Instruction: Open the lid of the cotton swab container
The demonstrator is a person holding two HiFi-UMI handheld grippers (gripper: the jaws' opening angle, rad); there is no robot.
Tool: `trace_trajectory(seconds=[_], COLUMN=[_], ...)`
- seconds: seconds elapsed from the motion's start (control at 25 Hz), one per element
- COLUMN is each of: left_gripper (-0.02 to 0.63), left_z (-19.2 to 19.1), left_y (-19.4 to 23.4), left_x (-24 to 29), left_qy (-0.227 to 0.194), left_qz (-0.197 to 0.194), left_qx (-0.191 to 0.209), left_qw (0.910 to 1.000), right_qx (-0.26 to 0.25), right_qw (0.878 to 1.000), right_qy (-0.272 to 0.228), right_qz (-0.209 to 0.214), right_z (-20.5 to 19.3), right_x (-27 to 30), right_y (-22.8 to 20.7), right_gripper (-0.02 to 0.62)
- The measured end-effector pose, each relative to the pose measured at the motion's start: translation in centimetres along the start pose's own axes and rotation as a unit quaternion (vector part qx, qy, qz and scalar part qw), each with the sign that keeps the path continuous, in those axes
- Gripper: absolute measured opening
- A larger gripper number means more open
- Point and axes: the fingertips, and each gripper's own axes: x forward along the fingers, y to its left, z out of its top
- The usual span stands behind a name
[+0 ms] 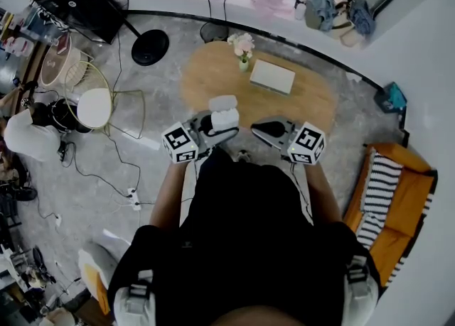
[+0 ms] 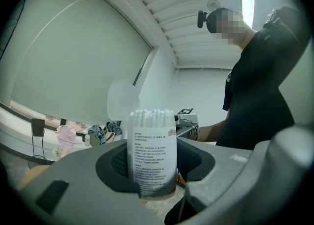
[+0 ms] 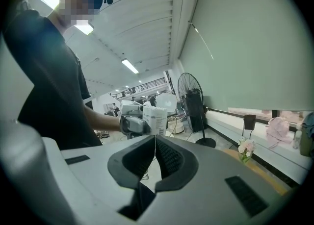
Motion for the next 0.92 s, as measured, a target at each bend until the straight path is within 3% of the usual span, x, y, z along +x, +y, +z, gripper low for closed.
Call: trace_trajectory(seconds=[0.6, 0.92], left_gripper=[0.195, 0.195], left_z=[0.1, 0.7], left_y=[1.1, 2.5], left_x=[-0.3, -0.8], left_qy=[0.001, 0.009], left_qz=[-0.010, -0.021], left_qx=[-0.008, -0.003], left_qw=[0.9999, 0.9997], right_qx=[-0.005, -0.015], right_qw=[1.000, 1.000], right_qy=[0.029, 0.023], right_qz=[-0.002, -0.008], right_z=[-1.3, -0.1], right_x=[1.3, 2.6], right_y=[-0.7, -1.5], right_gripper=[-0.003, -0.003])
